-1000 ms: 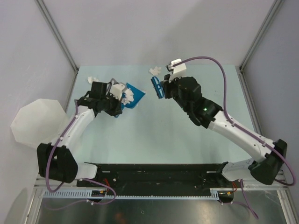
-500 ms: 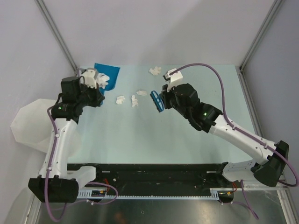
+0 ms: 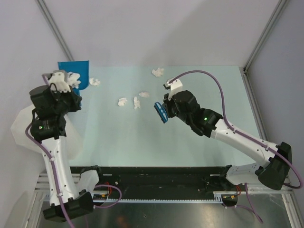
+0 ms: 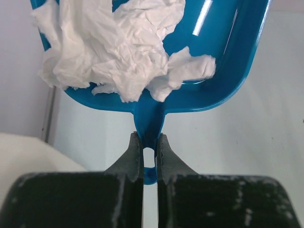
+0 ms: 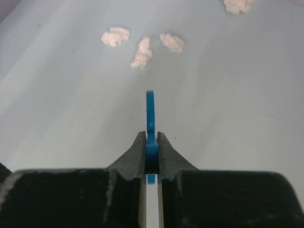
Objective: Sweep away the paper scraps from the table
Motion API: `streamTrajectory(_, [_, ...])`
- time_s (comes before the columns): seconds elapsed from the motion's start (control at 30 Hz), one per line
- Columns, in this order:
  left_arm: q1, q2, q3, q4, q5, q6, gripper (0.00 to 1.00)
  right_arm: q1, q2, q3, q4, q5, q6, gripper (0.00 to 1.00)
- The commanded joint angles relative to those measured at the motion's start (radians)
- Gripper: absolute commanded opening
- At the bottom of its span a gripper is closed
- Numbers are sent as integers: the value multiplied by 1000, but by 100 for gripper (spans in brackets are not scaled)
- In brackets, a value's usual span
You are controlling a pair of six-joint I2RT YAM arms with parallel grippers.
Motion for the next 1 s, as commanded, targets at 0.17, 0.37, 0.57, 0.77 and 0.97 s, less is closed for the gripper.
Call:
streamTrajectory(0.17, [363, -35, 74, -91, 339, -36, 0, 7, -61, -54, -7, -13, 14, 0])
streamTrajectory(0.37, [674, 5, 17, -121, 601, -93, 0, 8, -101, -83, -7, -15, 26, 0])
streamTrajectory(0.57, [834, 28, 6, -158, 801, -134, 0, 16, -122, -91, -29, -2, 39, 0])
streamTrajectory(0.77, [848, 55, -84, -164, 951, -317, 0, 18, -128, -94, -29, 7, 42, 0])
streamTrajectory(0.97, [906, 25, -71, -163, 925, -345, 0, 19, -128, -100, -41, 25, 42, 0])
